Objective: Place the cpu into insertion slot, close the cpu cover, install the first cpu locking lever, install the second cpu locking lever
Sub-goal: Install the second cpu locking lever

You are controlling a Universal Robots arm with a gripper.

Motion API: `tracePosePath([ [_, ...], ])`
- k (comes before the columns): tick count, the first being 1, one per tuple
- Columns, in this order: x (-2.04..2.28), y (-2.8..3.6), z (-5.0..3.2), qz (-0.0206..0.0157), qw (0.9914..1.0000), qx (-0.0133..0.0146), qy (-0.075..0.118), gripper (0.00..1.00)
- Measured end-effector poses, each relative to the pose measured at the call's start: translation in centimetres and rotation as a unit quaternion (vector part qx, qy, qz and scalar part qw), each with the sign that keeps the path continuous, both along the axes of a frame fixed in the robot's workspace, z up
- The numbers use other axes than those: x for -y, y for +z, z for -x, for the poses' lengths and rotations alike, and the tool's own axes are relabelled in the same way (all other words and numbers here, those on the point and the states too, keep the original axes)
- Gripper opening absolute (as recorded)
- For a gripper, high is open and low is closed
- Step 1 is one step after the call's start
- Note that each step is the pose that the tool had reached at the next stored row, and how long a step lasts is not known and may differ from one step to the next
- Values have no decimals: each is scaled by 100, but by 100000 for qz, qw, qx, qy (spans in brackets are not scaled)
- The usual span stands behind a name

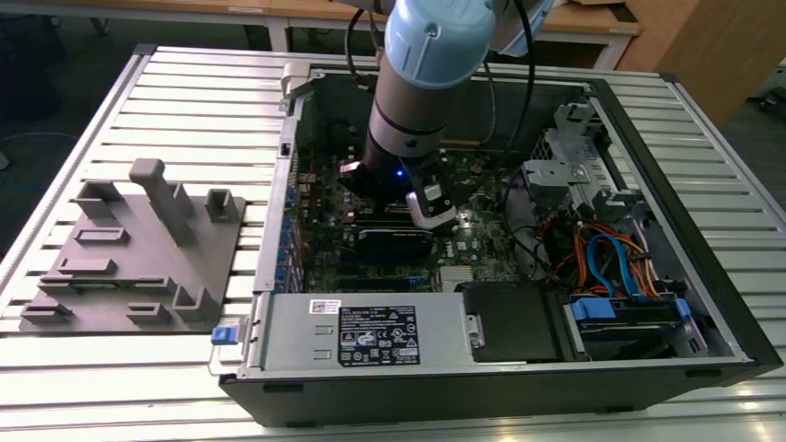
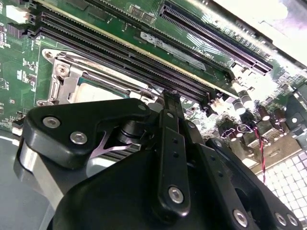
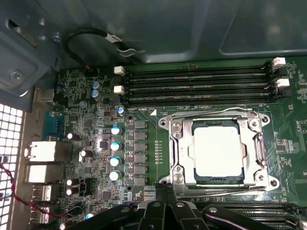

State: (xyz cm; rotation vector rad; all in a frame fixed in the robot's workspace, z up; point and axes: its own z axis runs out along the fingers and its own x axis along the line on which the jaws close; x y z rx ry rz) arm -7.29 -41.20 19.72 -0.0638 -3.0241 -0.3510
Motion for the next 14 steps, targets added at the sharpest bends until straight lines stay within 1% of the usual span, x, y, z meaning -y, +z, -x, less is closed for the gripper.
tracePosePath([
  [2, 2, -2, 0, -90, 100000, 9, 1, 10],
  [14, 3, -35, 0, -1064, 99994, 180, 4, 10],
])
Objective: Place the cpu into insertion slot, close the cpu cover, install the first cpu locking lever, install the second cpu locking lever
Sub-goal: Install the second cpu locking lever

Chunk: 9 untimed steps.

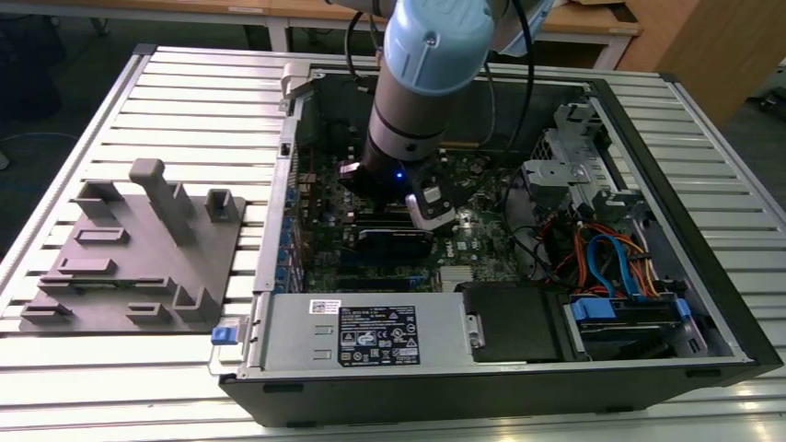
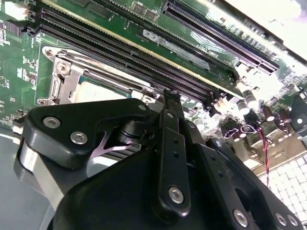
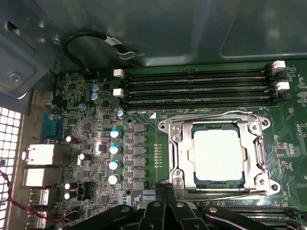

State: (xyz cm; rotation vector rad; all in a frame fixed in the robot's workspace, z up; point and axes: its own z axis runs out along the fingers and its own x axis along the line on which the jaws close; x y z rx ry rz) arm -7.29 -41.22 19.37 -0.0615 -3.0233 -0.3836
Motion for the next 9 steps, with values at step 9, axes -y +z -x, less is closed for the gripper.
tracePosePath([
  [9, 0, -23, 3, -455, 99999, 188, 3, 10],
])
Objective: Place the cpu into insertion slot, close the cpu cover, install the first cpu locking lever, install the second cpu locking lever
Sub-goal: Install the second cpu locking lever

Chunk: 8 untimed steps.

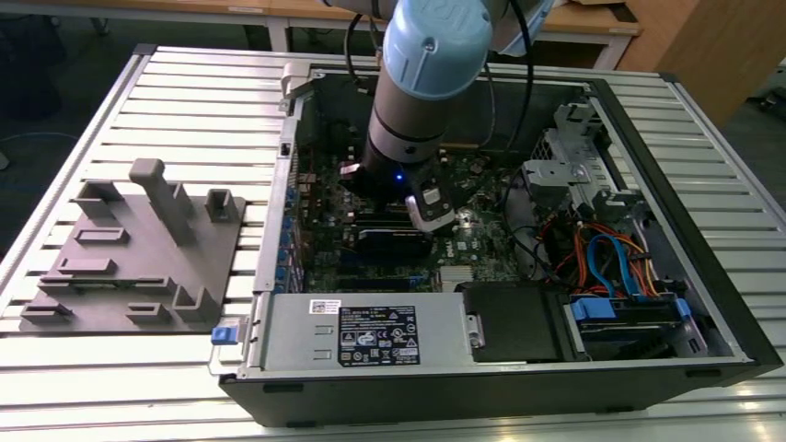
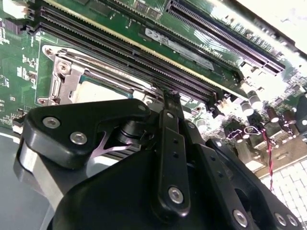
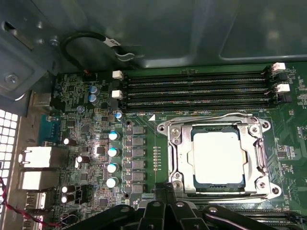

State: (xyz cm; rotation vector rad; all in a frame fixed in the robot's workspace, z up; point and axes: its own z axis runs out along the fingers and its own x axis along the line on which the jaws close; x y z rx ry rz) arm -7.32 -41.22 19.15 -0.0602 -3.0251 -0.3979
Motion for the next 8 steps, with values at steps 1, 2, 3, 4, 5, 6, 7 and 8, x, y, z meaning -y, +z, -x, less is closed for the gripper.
tracePosePath([
  [1, 0, -1, 3, -10, 100000, 17, -8, 10],
  [2, 0, -1, 7, -8, 100000, 27, -7, 10],
  [3, 0, -1, 12, -11, 100000, 33, -5, 10],
  [4, 0, -1, 20, -13, 100000, 37, -5, 10],
  [5, -1, -1, 27, -10, 100000, 45, -5, 10],
  [6, -1, -1, 33, -10, 100000, 49, -4, 10],
  [7, -2, -1, 38, -6, 100000, 50, -4, 10],
  [8, -5, -1, 39, -7, 100000, 52, -2, 10],
])
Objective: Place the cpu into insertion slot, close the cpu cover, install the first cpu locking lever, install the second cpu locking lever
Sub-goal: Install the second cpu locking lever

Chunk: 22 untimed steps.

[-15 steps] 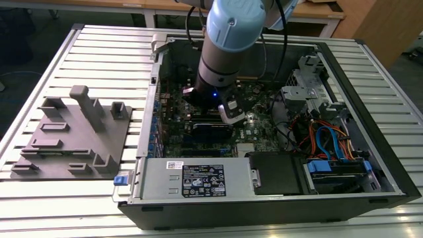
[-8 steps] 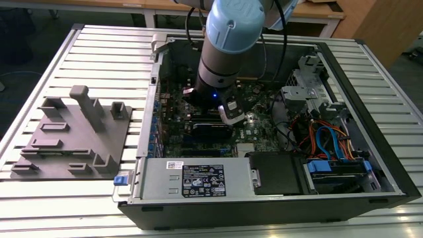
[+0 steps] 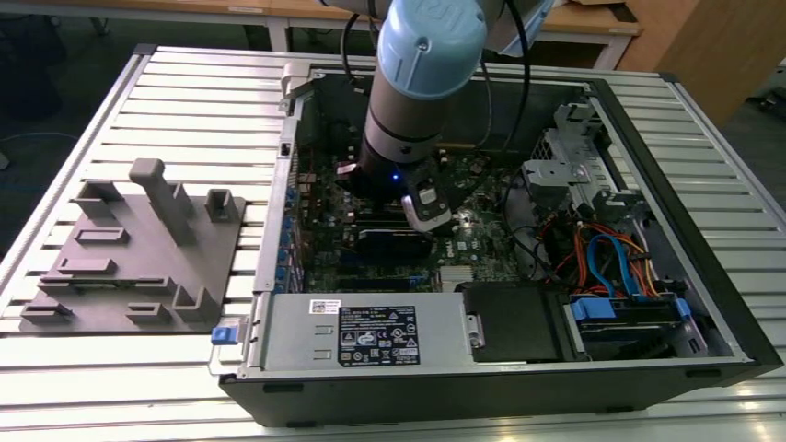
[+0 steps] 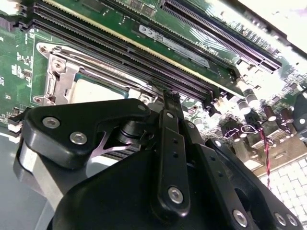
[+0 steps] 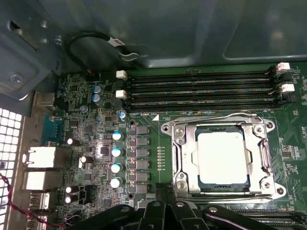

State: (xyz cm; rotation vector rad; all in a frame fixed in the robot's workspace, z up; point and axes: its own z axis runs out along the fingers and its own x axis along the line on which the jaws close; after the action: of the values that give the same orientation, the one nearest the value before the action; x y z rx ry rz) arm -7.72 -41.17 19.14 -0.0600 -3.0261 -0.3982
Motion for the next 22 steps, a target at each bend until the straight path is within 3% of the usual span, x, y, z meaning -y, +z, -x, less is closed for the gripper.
tracePosePath([
  [13, -22, -9, 5, -5, 100000, 20, 2, 10],
  [22, -25, 119, 12, -5, 100000, 19, 7, 10],
])
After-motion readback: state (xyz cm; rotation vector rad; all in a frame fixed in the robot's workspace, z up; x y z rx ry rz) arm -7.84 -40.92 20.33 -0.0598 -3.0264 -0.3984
